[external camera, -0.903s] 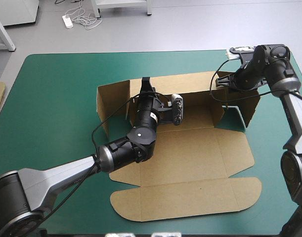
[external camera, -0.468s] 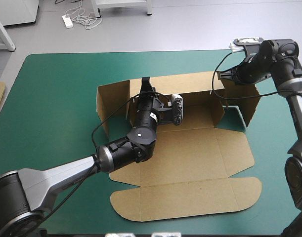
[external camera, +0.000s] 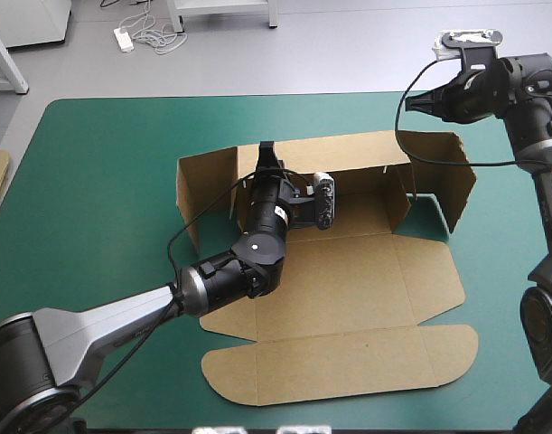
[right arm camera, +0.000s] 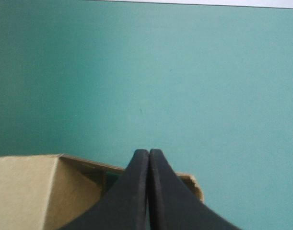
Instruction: Fold the box
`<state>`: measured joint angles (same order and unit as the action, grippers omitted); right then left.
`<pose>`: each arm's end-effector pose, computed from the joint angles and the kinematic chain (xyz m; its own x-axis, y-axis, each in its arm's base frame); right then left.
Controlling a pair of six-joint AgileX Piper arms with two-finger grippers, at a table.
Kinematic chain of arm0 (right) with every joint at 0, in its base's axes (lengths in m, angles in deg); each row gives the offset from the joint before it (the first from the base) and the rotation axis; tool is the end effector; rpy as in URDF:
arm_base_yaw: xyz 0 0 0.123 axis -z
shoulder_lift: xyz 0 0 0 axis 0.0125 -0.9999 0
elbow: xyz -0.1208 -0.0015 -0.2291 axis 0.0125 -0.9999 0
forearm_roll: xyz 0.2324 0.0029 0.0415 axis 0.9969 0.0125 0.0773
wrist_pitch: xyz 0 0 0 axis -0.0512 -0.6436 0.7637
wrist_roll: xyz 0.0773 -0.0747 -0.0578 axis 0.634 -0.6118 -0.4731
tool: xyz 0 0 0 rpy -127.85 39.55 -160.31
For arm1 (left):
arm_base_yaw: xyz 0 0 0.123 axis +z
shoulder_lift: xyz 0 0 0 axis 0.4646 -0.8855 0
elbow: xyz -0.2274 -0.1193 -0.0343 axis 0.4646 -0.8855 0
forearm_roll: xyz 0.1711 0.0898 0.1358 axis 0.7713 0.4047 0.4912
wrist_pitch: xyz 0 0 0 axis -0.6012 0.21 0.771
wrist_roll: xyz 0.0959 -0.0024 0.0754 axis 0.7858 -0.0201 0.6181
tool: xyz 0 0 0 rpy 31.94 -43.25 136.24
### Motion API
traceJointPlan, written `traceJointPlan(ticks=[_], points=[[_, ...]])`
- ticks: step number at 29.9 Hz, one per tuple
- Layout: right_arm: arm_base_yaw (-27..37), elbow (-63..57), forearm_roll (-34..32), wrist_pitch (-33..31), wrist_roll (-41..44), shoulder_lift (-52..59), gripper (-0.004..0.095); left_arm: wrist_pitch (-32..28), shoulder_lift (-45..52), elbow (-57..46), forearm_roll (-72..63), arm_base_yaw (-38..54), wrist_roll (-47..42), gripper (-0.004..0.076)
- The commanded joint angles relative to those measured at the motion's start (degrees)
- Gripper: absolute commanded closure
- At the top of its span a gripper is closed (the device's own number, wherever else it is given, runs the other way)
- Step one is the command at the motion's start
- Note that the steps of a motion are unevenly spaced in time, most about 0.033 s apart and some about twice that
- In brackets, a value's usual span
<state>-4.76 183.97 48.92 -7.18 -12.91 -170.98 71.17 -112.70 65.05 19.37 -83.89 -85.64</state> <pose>0.3870 0.0351 0.3764 -0.6918 -0.0147 -0.7219 -0.0481 0.9985 0.0258 0.2803 -0.2638 0.2830 0.1061 0.9892 -0.1008 0.3278 0.0609 0.9428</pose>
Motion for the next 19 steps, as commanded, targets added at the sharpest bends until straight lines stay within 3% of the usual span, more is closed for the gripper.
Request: traceJointPlan(ticks=[1, 14, 19], points=[[-0.05, 1.8, -3.34, 4.49, 0.63, -0.06, 0.0925, 1.53, 2.8, 1.38, 2.08, -0.24, -0.73, 0.0733], [-0.05, 1.8, -1.95, 0.35, 0.31, -4.5, 0.0925, 1.53, 2.8, 1.38, 2.08, -0.24, -0.73, 0.0733], [-0.05, 1.8, -1.56, -5.3, -0.43, -4.5, 0.0926, 1.53, 2.8, 1.38, 2.08, -0.24, -0.73, 0.0733]])
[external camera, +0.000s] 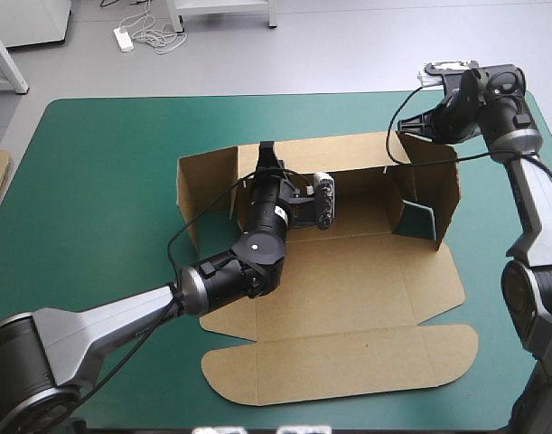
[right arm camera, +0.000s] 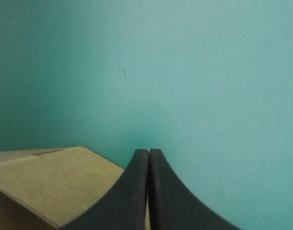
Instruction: Fold the box
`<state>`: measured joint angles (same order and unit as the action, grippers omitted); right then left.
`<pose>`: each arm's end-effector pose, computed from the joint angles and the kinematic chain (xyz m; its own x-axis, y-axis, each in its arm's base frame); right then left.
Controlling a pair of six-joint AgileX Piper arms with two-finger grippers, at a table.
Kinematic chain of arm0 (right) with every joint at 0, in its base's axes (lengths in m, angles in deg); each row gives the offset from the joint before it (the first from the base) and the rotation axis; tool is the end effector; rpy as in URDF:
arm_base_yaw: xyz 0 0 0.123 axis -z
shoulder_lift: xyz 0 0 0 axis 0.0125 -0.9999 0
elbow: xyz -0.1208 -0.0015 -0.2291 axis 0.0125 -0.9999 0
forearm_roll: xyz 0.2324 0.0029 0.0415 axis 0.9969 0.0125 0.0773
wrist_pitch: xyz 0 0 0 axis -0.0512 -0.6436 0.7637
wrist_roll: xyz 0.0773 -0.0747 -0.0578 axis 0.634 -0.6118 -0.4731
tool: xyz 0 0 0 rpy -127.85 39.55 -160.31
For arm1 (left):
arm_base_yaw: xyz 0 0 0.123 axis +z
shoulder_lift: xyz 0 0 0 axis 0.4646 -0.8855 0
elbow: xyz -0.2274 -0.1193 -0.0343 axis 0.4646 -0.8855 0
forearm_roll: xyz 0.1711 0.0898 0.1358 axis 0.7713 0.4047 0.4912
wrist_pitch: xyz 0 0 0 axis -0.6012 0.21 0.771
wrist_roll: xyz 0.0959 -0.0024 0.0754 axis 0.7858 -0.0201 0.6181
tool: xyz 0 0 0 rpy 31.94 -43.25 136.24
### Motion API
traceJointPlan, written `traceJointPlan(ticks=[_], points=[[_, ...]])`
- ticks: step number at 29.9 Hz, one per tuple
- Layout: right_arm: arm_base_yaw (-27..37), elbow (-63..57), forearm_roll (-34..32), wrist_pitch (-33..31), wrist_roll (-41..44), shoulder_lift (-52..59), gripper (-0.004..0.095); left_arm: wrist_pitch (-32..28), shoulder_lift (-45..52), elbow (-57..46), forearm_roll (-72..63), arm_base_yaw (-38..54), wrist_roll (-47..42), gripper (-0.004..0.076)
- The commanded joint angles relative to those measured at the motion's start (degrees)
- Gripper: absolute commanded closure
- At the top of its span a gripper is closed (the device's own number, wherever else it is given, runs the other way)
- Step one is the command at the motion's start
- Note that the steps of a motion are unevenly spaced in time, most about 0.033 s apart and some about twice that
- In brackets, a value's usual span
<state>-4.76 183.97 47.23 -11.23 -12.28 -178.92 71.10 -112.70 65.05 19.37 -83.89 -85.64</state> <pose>0.4116 0.0341 0.3153 -0.8251 -0.0277 -0.5643 -0.0286 0.9996 -0.0073 0.2803 -0.2639 0.2830 0.1072 0.9891 -0.1011 0.3280 0.0608 0.9427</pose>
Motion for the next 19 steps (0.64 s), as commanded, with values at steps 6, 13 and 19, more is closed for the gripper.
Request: traceJointPlan(ticks=[6, 13, 19], points=[[-0.05, 1.8, 3.45, -5.31, -2.68, 3.63, 0.0927, 1.6, 2.8, 1.38, 2.08, -0.24, -0.66, 0.0733], [-0.05, 1.6, 9.75, -6.1, -5.09, 4.15, 0.0927, 2.07, 2.8, 1.38, 2.08, -0.24, -0.66, 0.0733], [-0.05, 1.45, 9.06, -6.1, -5.23, 7.11, 0.0927, 3.55, 2.8, 1.38, 2.08, -0.24, -0.66, 0.0733]])
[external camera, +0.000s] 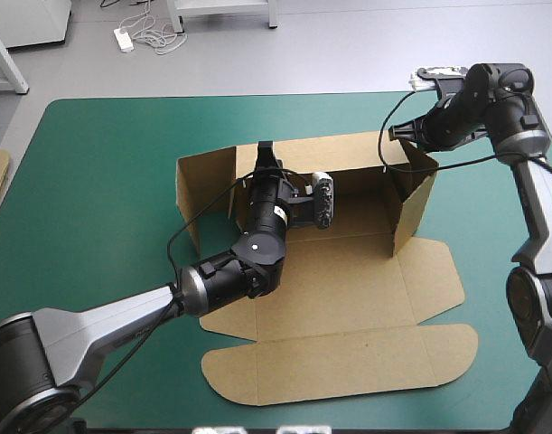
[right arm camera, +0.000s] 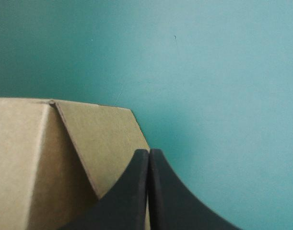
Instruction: Fold the box
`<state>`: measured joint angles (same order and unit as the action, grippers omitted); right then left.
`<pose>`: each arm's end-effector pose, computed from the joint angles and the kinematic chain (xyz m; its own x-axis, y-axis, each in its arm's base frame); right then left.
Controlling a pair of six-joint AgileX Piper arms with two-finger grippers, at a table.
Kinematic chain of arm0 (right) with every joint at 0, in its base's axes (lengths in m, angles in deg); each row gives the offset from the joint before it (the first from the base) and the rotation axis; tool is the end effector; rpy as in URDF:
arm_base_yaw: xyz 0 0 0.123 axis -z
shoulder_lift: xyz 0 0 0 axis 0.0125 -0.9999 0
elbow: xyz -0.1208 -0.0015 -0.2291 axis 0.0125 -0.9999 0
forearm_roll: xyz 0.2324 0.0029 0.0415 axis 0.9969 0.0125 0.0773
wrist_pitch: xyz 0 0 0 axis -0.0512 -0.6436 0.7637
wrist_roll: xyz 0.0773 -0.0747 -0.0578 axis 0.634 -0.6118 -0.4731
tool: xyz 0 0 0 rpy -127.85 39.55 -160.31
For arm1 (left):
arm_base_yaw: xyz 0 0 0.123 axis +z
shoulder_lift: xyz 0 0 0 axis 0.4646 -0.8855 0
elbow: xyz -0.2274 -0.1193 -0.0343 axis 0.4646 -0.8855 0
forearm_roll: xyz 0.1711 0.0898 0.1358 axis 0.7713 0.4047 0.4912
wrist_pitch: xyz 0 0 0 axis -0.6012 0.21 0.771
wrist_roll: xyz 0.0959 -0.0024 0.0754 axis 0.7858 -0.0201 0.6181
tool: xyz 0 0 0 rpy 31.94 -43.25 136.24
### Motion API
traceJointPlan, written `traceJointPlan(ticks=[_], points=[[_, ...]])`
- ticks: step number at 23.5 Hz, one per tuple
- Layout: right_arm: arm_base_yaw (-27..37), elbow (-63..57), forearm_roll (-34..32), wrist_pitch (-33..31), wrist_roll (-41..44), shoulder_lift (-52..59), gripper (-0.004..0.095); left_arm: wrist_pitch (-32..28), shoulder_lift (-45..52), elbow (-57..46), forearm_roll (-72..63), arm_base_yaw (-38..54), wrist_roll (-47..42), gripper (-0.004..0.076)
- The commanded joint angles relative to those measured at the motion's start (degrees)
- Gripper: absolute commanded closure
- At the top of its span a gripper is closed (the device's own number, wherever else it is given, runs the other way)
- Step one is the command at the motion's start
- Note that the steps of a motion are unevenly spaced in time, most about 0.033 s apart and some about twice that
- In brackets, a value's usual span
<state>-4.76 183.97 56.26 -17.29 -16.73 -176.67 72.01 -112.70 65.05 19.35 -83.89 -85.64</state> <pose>0.3912 0.0502 0.3248 -0.8612 -0.0536 -0.5054 -0.1223 0.9871 0.1037 0.2806 -0.2620 0.2832 0.0926 0.9910 -0.0965 0.3247 0.0615 0.9438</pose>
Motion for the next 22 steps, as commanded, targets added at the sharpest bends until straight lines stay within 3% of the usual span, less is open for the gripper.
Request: traceJointPlan(ticks=[1, 10, 16, 19, 22], points=[[-0.05, 1.03, 0.03, -0.05, -0.78, 5.68, 0.0927, 2.65, 2.8, 1.38, 1.93, -0.24, -0.66, 0.0733], [-0.05, -10.91, 0.1, 3.71, -2.09, 10.28, 0.0927, 3.36, 2.8, 1.38, 1.9, -0.24, -0.59, 0.0733], [-0.05, -27.18, 4.77, 22.13, -9.36, 16.85, 0.0927, 5.02, 2.8, 1.38, 1.9, -0.24, -0.59, 0.0733], [-0.05, -32.99, 5.86, 25.66, -13.93, 17.33, 0.0927, 4.77, 2.8, 1.38, 1.9, -0.24, -0.59, 0.0733], [-0.05, -37.71, 11.15, 28.27, -21.73, 17.41, 0.0927, 4.77, 2.8, 1.38, 1.9, -0.24, -0.25, 0.0733]])
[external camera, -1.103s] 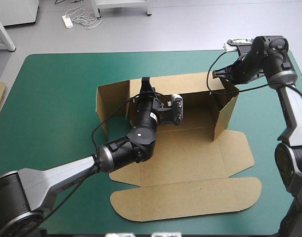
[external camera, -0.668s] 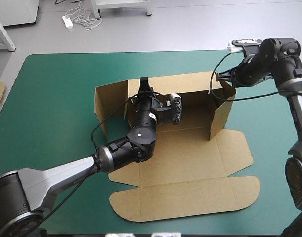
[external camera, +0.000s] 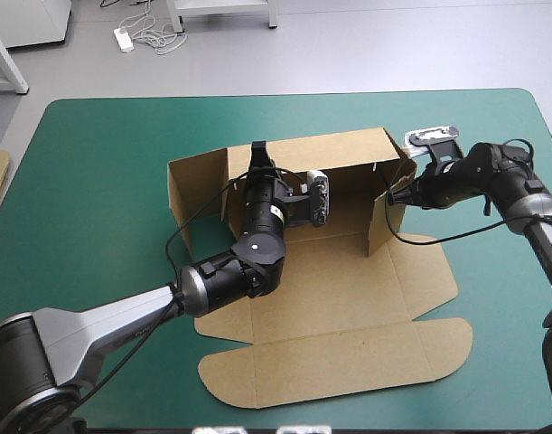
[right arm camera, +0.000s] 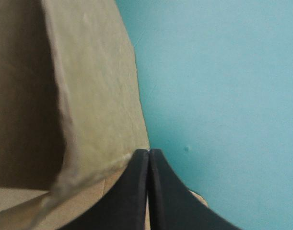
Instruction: Fold the box
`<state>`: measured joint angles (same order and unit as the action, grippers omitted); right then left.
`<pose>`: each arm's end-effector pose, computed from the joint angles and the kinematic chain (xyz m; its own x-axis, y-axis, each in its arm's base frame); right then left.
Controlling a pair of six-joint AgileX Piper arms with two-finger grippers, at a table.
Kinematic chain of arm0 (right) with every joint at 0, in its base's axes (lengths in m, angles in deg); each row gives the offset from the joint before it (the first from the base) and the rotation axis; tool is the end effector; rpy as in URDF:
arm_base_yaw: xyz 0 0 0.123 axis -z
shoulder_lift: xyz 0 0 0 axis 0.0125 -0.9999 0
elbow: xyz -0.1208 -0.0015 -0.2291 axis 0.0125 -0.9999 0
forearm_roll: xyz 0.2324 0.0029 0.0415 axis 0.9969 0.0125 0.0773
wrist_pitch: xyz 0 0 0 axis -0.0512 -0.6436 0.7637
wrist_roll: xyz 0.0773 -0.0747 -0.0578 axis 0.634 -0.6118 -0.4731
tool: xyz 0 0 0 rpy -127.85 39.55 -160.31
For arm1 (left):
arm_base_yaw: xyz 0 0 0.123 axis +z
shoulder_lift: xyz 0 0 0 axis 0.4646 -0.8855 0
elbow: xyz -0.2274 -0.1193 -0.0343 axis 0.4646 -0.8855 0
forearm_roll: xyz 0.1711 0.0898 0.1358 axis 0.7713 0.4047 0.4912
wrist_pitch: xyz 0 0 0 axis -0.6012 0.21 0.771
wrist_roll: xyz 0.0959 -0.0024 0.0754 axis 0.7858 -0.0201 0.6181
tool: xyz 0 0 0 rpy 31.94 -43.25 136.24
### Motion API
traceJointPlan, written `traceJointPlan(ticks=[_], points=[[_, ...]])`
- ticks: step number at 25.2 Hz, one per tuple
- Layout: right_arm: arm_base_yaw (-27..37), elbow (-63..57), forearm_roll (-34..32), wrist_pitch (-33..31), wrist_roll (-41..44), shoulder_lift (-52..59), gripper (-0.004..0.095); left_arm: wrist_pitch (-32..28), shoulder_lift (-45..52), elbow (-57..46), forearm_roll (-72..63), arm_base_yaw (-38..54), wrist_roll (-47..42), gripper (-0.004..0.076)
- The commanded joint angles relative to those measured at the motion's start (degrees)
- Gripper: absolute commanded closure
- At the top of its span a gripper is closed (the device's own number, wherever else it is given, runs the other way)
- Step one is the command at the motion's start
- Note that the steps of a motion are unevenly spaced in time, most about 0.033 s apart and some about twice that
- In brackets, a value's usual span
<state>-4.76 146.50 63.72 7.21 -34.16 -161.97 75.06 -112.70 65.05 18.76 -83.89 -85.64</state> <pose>0.3408 0.0539 0.2554 -0.7990 -0.2193 -0.5599 -0.3062 0.9498 0.0650 0.2813 -0.2555 0.2832 0.0398 0.9955 -0.0861 0.3202 0.0689 0.9448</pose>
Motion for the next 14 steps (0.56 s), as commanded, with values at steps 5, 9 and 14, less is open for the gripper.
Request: traceJointPlan(ticks=[5, 9, 14], points=[[-0.05, -0.81, 5.25, 3.22, -9.67, 2.97, 0.0828, 1.71, 2.8, 1.38, 2.5, -0.24, -0.25, 0.0733], [-0.05, -0.81, 5.72, 1.45, -13.03, 2.97, 0.0637, 1.56, 2.8, 1.38, 2.5, -0.24, -0.11, 0.0733], [-0.05, -0.81, 9.42, -0.23, -17.8, 2.97, 0.0398, 1.56, 2.8, 1.38, 2.5, -0.24, 0.26, 0.0733]])
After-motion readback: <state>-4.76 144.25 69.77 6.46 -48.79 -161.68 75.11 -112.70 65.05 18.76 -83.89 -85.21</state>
